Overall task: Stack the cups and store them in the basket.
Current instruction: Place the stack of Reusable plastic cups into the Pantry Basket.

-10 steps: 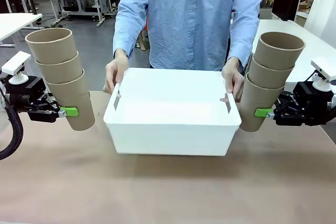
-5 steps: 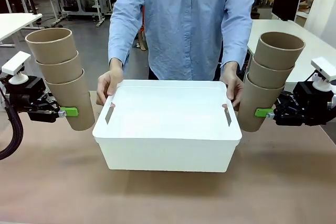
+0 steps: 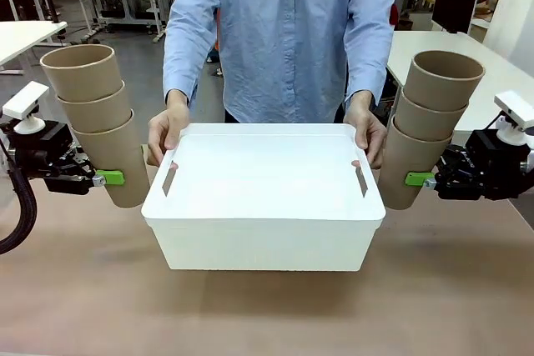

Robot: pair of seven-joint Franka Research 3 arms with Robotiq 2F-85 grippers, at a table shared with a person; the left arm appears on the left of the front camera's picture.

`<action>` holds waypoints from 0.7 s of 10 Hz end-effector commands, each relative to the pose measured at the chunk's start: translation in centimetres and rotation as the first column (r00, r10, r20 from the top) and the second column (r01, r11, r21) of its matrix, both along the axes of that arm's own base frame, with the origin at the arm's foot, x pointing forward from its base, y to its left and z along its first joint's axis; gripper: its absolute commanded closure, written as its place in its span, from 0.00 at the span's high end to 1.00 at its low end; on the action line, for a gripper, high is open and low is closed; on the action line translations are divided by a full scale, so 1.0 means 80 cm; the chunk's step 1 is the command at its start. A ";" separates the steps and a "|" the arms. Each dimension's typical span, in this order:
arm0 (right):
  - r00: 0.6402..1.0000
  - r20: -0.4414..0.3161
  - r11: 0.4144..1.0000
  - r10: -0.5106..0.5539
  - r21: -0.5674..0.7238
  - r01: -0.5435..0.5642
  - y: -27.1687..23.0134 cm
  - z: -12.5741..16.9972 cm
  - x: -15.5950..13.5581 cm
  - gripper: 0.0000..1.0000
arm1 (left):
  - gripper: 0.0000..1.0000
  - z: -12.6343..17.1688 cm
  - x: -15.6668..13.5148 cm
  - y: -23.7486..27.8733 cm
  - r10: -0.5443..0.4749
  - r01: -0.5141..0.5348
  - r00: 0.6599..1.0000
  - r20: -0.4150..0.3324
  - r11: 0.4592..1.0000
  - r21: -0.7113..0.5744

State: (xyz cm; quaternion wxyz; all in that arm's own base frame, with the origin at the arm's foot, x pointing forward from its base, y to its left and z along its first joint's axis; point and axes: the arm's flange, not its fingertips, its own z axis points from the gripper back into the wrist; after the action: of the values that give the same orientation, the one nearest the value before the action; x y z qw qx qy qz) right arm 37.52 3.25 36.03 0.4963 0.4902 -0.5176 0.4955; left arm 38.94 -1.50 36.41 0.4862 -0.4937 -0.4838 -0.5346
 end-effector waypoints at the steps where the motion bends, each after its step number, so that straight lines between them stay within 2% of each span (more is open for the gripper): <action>1: 1.000 0.012 1.000 -0.004 0.001 0.004 0.000 0.005 0.000 0.85 | 0.85 0.003 -0.001 0.000 -0.004 0.004 1.000 0.004 1.000 -0.005; 7: 1.000 0.012 1.000 -0.004 0.001 0.004 0.000 0.005 0.000 0.85 | 0.85 0.003 -0.001 0.000 -0.004 0.004 1.000 0.004 1.000 -0.005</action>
State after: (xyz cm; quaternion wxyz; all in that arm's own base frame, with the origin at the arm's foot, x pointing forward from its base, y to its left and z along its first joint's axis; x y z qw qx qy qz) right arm 37.52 3.25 36.03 0.4963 0.4902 -0.5176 0.4955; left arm 38.94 -1.50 36.41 0.4862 -0.4937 -0.4838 -0.5346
